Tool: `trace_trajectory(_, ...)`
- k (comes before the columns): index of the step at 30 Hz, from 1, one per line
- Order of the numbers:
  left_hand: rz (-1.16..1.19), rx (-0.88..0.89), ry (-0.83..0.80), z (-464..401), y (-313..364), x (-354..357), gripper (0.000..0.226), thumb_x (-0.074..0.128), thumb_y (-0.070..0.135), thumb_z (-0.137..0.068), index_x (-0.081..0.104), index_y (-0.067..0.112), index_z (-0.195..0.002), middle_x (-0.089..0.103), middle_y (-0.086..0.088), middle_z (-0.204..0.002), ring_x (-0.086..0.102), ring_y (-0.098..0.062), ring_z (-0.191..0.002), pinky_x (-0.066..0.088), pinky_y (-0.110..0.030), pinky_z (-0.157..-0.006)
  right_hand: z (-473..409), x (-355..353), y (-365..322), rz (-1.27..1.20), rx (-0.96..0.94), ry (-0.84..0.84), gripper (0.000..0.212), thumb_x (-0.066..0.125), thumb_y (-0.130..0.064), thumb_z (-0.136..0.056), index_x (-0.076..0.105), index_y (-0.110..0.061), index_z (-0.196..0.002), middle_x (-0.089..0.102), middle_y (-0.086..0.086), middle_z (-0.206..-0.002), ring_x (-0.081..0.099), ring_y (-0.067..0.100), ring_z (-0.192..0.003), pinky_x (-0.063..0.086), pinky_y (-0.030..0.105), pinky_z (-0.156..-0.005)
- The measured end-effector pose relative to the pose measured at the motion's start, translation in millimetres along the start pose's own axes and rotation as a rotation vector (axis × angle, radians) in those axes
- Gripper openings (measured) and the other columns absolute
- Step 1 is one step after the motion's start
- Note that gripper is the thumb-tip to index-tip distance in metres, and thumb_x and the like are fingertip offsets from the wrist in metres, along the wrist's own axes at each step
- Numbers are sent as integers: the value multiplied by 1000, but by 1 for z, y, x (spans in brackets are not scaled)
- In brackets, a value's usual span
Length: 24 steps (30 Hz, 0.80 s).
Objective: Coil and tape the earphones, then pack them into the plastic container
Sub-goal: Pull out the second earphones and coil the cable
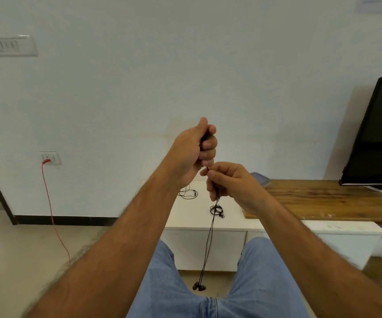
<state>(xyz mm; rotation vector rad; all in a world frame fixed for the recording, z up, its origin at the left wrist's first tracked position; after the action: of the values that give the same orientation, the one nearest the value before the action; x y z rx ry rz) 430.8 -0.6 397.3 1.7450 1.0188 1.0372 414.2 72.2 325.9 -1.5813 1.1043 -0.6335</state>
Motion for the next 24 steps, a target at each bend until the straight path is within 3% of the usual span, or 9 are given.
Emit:
trace_trajectory(7,-168,68,107,-8,12,-16,39,29,38,-106,58,13,-97,57,2,-64,57,-15,-59,50,-28,-58,14,15,-2,4,58,-46,29,52,-33,-96,68,-11,-106,61,8,-73,56,22,-58,55,38,-61)
trace_trajectory(11,-255,83,131,-11,11,-25,45,24,39,-106,59,12,-102,68,-2,-74,70,-19,-71,58,-34,-71,17,15,-9,101,67,-98,16,61,-13,-95,68,-12,-109,58,5,-65,48,15,-50,52,30,-52)
trace_trajectory(15,-409,41,129,-12,2,-30,56,17,47,-105,61,13,-103,72,-5,-81,72,-21,-79,57,-34,-76,18,7,-24,250,56,-113,14,64,-8,-92,70,-11,-105,60,3,-62,47,15,-47,45,24,-49)
trace_trajectory(19,-431,-56,97,-9,-12,-27,64,15,53,-103,63,11,-100,71,-4,-79,69,-14,-69,55,-25,-64,14,-8,-46,322,0,-56,8,64,-12,-93,70,-6,-94,59,2,-60,47,11,-44,42,22,-47)
trace_trajectory(24,-485,-135,-30,-3,-30,-11,80,10,62,-98,66,6,-95,71,-15,-84,70,-20,-76,59,-38,-81,8,-21,-73,465,-92,-12,9,65,-9,-92,69,-6,-85,60,-4,-57,49,12,-46,43,23,-49)
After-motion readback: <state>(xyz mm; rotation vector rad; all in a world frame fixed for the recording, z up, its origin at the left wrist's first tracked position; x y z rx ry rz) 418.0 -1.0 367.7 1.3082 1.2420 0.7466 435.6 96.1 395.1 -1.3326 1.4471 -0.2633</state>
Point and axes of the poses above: each hand's wrist, its own z-axis away from the middle knuckle, its own x-axis out of the palm, y = z × x, the point moved 10 cm from there along -z, towards the middle knuckle
